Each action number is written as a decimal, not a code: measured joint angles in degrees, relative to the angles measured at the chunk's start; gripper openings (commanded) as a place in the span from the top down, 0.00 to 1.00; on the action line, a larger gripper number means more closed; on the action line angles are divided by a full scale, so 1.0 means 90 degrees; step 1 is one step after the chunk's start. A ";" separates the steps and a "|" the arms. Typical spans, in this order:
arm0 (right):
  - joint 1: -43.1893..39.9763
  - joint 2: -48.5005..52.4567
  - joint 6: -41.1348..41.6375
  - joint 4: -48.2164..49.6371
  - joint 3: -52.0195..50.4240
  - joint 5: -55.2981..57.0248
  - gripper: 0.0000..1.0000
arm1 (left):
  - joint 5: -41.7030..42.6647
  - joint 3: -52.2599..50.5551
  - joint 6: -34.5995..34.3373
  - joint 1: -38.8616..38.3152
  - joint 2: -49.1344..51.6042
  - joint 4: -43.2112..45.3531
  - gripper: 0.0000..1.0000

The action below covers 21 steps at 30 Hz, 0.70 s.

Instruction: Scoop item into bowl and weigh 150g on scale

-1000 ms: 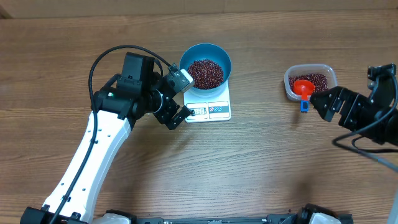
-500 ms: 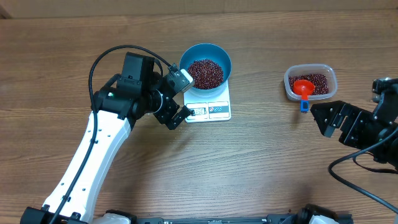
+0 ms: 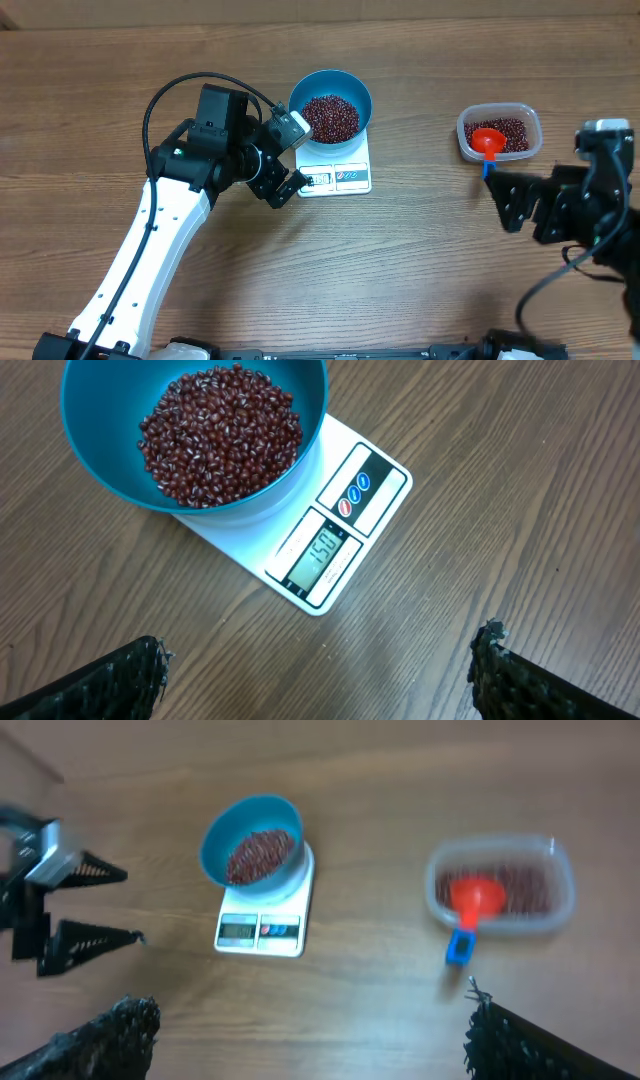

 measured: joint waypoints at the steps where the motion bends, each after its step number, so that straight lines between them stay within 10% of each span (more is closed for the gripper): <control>1: 0.0155 -0.0163 -0.0027 0.0223 -0.0100 0.0092 0.00 | 0.0000 0.0000 0.0000 0.0000 0.0000 0.0000 0.01; 21: 0.0690 -0.2137 -0.0114 0.2200 -0.2739 0.0420 0.00 | 0.0000 0.0000 0.0000 0.0000 0.0000 -0.0002 0.01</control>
